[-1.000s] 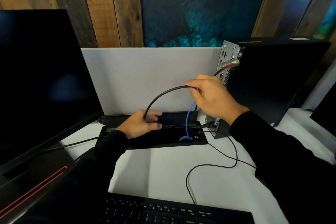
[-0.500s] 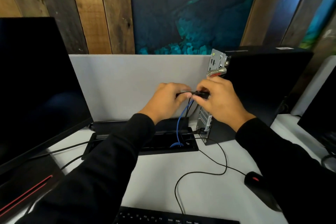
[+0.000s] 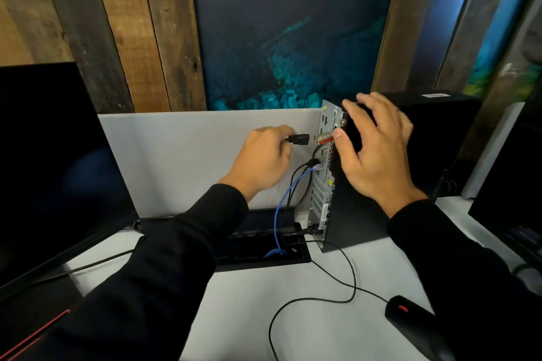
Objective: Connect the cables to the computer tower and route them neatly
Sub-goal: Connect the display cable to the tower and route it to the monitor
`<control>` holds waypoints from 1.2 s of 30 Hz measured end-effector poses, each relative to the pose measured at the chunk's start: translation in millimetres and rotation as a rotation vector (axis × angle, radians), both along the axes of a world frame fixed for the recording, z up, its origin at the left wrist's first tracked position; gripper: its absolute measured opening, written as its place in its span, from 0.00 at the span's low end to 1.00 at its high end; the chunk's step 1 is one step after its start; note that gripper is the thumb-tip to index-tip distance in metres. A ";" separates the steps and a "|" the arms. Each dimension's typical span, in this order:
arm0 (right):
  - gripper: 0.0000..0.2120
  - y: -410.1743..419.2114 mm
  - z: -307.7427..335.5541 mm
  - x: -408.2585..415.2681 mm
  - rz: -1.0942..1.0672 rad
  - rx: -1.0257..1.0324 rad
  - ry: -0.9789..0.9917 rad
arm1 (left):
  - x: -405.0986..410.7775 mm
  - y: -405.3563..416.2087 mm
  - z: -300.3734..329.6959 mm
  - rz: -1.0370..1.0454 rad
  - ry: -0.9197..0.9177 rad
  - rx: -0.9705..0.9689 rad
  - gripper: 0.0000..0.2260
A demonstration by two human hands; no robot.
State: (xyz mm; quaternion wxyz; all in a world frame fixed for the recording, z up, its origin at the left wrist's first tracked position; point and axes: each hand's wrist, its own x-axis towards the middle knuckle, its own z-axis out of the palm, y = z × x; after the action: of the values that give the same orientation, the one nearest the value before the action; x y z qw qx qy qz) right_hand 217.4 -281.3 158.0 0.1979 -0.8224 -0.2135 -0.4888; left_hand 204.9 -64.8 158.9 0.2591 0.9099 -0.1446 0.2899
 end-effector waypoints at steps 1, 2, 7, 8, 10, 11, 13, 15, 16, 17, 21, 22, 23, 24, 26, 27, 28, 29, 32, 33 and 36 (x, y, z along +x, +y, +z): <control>0.23 -0.9 2.0 5.0 0.006 0.000 0.023 | 1.9 -4.1 5.6 -0.026 0.005 0.003 0.14; 0.23 -2.0 1.4 8.6 0.010 0.003 0.027 | 5.0 -7.5 9.0 -0.046 0.016 0.001 0.13; 0.20 -4.8 -7.4 19.2 0.035 0.038 -0.062 | 29.0 -24.9 20.3 -0.001 -0.014 -0.022 0.09; 0.20 -3.2 -7.9 20.0 0.032 0.051 -0.064 | 33.5 -28.7 22.0 0.025 0.003 -0.031 0.09; 0.20 0.3 -9.5 20.5 0.016 0.063 -0.071 | 42.3 -35.4 23.6 0.067 0.044 -0.035 0.09; 0.20 1.4 -10.3 20.6 0.013 0.068 -0.075 | 45.1 -37.9 23.8 0.082 0.057 -0.032 0.09; 0.20 2.8 -11.5 21.0 0.020 0.080 -0.073 | 48.9 -39.9 24.5 0.104 0.081 -0.026 0.09; 0.20 4.6 -12.5 21.2 0.016 0.090 -0.075 | 50.6 -38.5 25.3 0.113 0.097 -0.033 0.10; 0.20 5.4 -12.7 21.5 0.014 0.096 -0.076 | 51.4 -37.1 25.0 0.103 0.094 -0.036 0.09; 0.20 6.5 -13.3 21.8 0.016 0.105 -0.076 | 51.9 -35.2 24.6 0.083 0.083 -0.033 0.09; 0.20 12.4 -13.7 23.6 0.010 0.138 -0.072 | 50.9 -34.3 25.8 0.042 0.045 0.015 0.10; 0.20 13.7 -13.9 23.6 0.013 0.149 -0.070 | 51.1 -34.3 26.0 0.041 0.041 0.021 0.11; 0.20 14.4 -13.9 23.4 0.015 0.158 -0.069 | 51.4 -34.7 25.8 0.039 0.036 0.026 0.11; 0.20 14.8 -14.1 23.2 0.018 0.165 -0.069 | 51.2 -35.3 25.3 0.038 0.030 0.033 0.11; 0.20 15.2 -14.4 23.6 0.032 0.180 -0.077 | 52.5 -34.1 24.4 0.019 0.019 0.066 0.12; 0.20 15.4 -14.5 24.0 0.041 0.192 -0.083 | 53.3 -33.6 24.6 0.012 0.019 0.086 0.12; 0.20 16.1 -14.1 25.0 0.052 0.205 -0.088 | 53.7 -33.2 26.2 0.010 0.024 0.109 0.12; 0.20 16.9 -14.1 25.6 0.061 0.217 -0.091 | 54.9 -32.5 28.3 0.005 0.031 0.132 0.13; 0.20 18.3 -13.0 27.4 0.084 0.243 -0.094 | 60.6 -31.0 37.3 -0.022 0.045 0.191 0.14; 0.20 18.7 -12.2 28.5 0.093 0.252 -0.091 | 62.3 -30.9 39.7 -0.034 0.046 0.209 0.14; 0.20 21.6 -12.9 29.7 0.111 0.277 -0.092 | 64.7 -29.9 42.5 -0.048 0.046 0.234 0.14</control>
State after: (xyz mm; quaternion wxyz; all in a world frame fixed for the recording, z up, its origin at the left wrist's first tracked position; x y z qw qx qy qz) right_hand 247.1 -259.8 145.2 0.3262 -0.7510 -0.1977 -0.5389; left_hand 269.7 -94.7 201.4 0.1610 0.9367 -0.1931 0.2438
